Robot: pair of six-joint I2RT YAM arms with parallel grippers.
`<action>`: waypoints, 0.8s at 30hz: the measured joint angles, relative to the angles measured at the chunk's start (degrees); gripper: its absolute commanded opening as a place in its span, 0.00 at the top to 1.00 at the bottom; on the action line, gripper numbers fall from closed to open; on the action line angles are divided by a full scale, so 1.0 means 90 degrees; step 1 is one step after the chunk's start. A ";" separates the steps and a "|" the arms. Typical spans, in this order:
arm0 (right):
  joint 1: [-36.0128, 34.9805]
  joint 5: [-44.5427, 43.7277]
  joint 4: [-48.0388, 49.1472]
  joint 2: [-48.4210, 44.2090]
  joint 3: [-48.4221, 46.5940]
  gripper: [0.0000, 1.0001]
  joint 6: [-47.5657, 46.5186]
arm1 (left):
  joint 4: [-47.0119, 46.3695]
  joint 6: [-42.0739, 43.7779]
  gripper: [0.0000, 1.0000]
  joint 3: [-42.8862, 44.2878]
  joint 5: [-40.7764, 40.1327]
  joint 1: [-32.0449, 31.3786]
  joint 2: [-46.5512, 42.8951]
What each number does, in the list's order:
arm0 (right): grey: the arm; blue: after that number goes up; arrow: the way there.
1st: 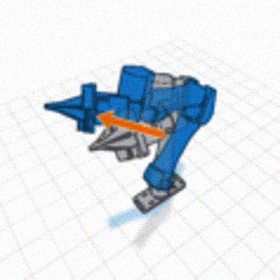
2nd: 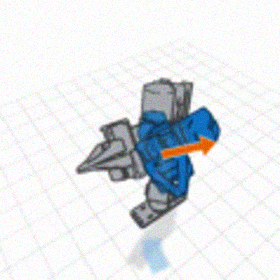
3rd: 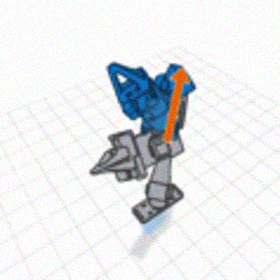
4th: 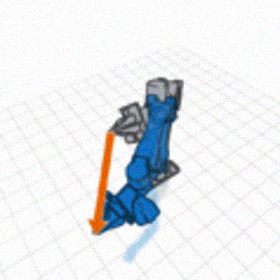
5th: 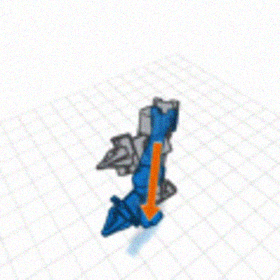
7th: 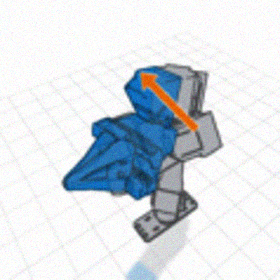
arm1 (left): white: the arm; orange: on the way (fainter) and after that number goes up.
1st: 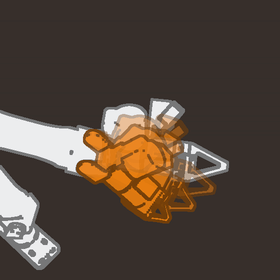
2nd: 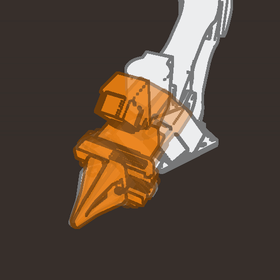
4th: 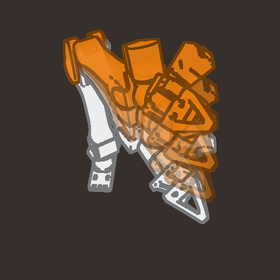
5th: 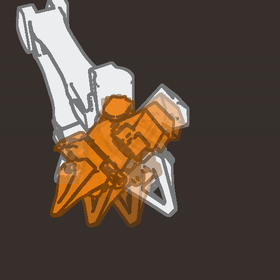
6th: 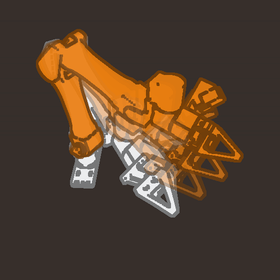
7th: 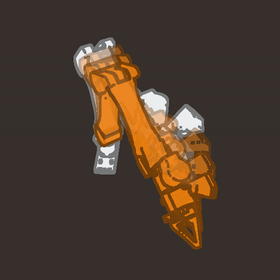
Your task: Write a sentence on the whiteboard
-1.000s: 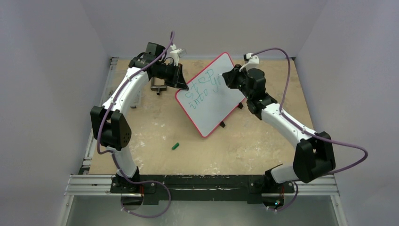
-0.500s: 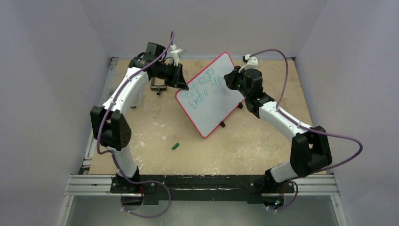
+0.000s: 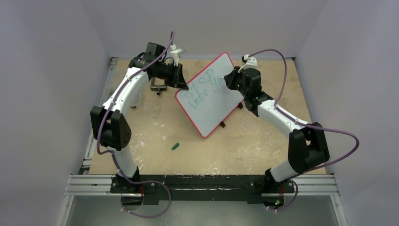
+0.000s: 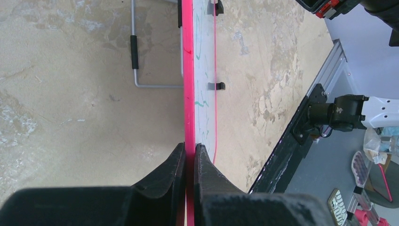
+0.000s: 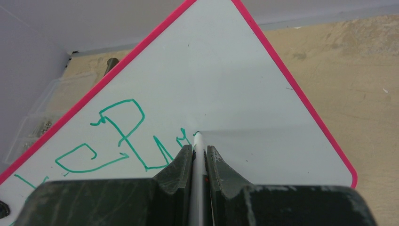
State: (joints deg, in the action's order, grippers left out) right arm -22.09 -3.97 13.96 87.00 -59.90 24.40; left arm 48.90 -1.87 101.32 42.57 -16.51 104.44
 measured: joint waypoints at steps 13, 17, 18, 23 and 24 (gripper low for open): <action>0.0010 -0.0080 0.0041 0.0000 0.0299 1.00 0.0002 | 0.0007 -0.0007 1.00 -0.0005 -0.0087 0.0000 -0.0002; 0.0012 -0.0119 0.0010 0.0000 0.0279 1.00 0.0000 | -0.0002 -0.0007 1.00 -0.0022 -0.0087 0.0000 -0.0010; 0.0012 -0.0119 -0.0027 0.0002 0.0248 1.00 -0.0002 | 0.0000 -0.0007 1.00 -0.0027 -0.0085 0.0000 -0.0015; 0.0034 -0.0119 -0.0070 0.0129 -0.0119 1.00 -0.0005 | -0.0005 -0.0005 1.00 -0.0034 -0.0066 0.0000 -0.0024; 0.0034 -0.0119 -0.0066 0.0163 -0.0180 1.00 -0.0005 | -0.0002 -0.0005 1.00 -0.0034 -0.0066 0.0000 -0.0024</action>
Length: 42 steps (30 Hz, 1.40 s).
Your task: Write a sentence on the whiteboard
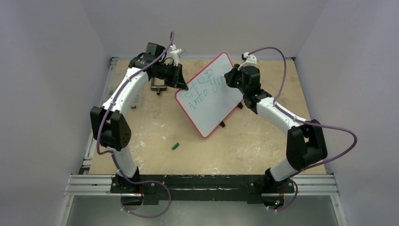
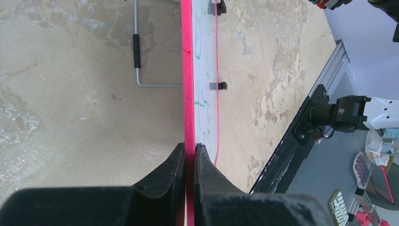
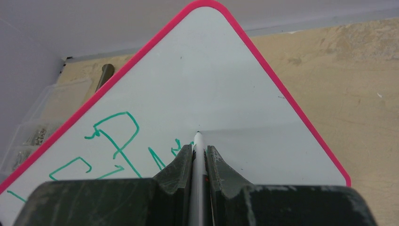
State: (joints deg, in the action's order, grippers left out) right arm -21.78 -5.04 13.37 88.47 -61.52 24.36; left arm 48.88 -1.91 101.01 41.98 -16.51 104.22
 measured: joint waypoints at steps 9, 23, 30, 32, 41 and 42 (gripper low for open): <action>0.0012 0.0000 -0.0010 0.0180 -0.0211 1.00 -0.0019 | 0.0002 -0.0002 1.00 -0.0002 -0.0027 0.0000 0.0000; 0.0053 0.0056 0.0182 0.0029 0.0333 1.00 0.0007 | 0.0005 -0.0005 1.00 -0.0029 -0.0058 0.0007 0.0000; 0.0051 -0.0005 0.0085 -0.0049 0.0410 1.00 0.0010 | 0.0000 -0.0044 1.00 -0.0034 -0.0051 0.0007 0.0000; 0.0049 -0.0044 0.0010 -0.0083 0.0410 1.00 0.0007 | -0.0012 -0.0046 1.00 -0.0034 -0.0041 0.0007 0.0000; 0.0046 -0.0189 -0.0245 -0.0556 0.0359 1.00 0.0000 | -0.0044 -0.0041 1.00 -0.0034 0.0027 0.0000 -0.0015; 0.0046 -0.0194 -0.0245 -0.0590 0.0338 1.00 -0.0002 | -0.0044 -0.0044 1.00 -0.0034 0.0027 0.0000 -0.0015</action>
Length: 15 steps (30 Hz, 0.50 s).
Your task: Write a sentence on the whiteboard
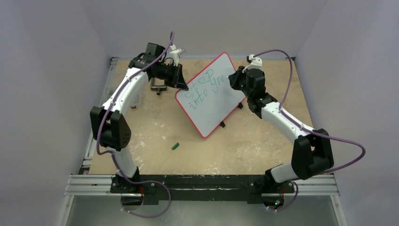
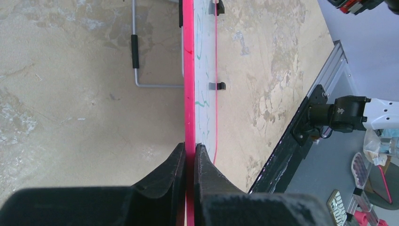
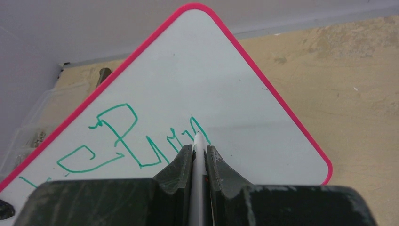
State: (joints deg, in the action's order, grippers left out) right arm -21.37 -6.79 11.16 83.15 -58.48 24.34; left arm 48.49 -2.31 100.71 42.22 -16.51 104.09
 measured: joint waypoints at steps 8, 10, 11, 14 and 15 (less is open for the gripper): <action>0.0000 -0.0019 0.0051 0.0058 -0.0379 1.00 -0.0019 | 0.0000 0.0002 1.00 0.0000 0.0000 0.0000 -0.0002; 0.0000 -0.0019 0.0066 0.0146 -0.0449 1.00 -0.0024 | 0.0000 0.0002 1.00 0.0000 0.0000 0.0000 -0.0002; 0.0000 -0.0019 0.0066 0.0197 -0.0486 1.00 -0.0032 | 0.0002 0.0002 1.00 0.0000 0.0000 0.0000 -0.0002; 0.0000 -0.0015 0.0063 0.0384 -0.0600 1.00 -0.0044 | 0.0000 0.0002 1.00 0.0000 0.0000 0.0000 -0.0002; 0.0000 -0.0015 0.0063 0.0442 -0.0644 1.00 -0.0046 | 0.0000 0.0005 1.00 0.0000 0.0000 0.0000 -0.0002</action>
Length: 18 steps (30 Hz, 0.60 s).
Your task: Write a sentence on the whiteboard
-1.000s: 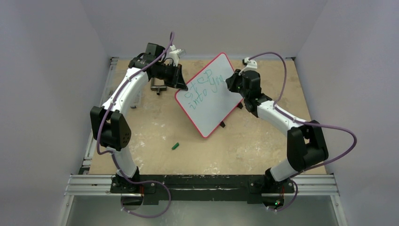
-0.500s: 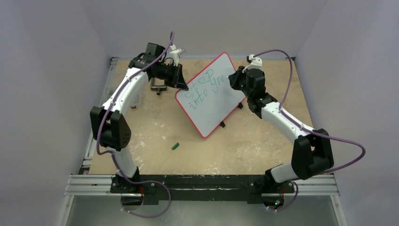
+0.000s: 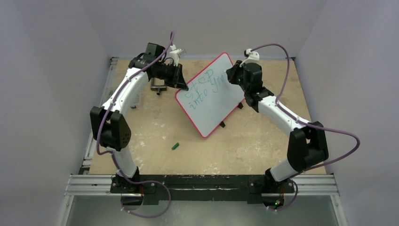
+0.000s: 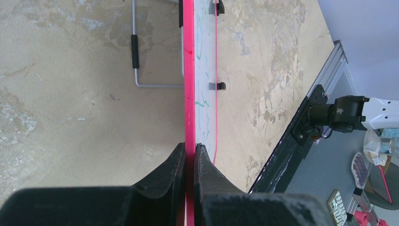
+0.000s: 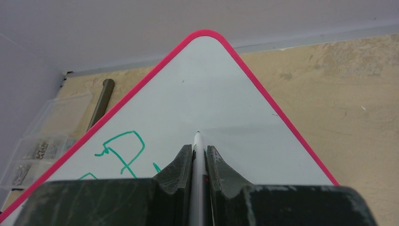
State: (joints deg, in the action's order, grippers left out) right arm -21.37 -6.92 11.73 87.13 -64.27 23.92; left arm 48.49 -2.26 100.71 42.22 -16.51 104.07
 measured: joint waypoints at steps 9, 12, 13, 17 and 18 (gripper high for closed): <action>0.0000 0.0022 -0.0012 0.0328 -0.0143 1.00 -0.0049 | 0.0002 0.0000 1.00 0.0000 -0.0002 0.0000 -0.0002; 0.0000 0.0022 -0.0012 0.0345 -0.0143 1.00 -0.0068 | 0.0002 -0.0002 1.00 0.0000 -0.0002 0.0000 -0.0002; 0.0000 0.0022 -0.0007 0.0347 -0.0143 1.00 -0.0070 | 0.0002 -0.0002 1.00 0.0000 -0.0002 0.0000 -0.0002; 0.0000 0.0032 0.0044 0.0362 -0.0092 1.00 -0.0078 | 0.0005 -0.0002 1.00 0.0000 -0.0005 0.0000 -0.0002; 0.0000 0.0032 0.0085 0.0362 -0.0039 1.00 -0.0085 | 0.0005 -0.0005 1.00 0.0000 -0.0007 0.0000 -0.0002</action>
State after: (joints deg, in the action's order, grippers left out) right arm -21.37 -6.63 12.49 90.39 -64.62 23.16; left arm 48.53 -2.31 100.71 42.15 -16.51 104.05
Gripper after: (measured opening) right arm 0.096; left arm 0.047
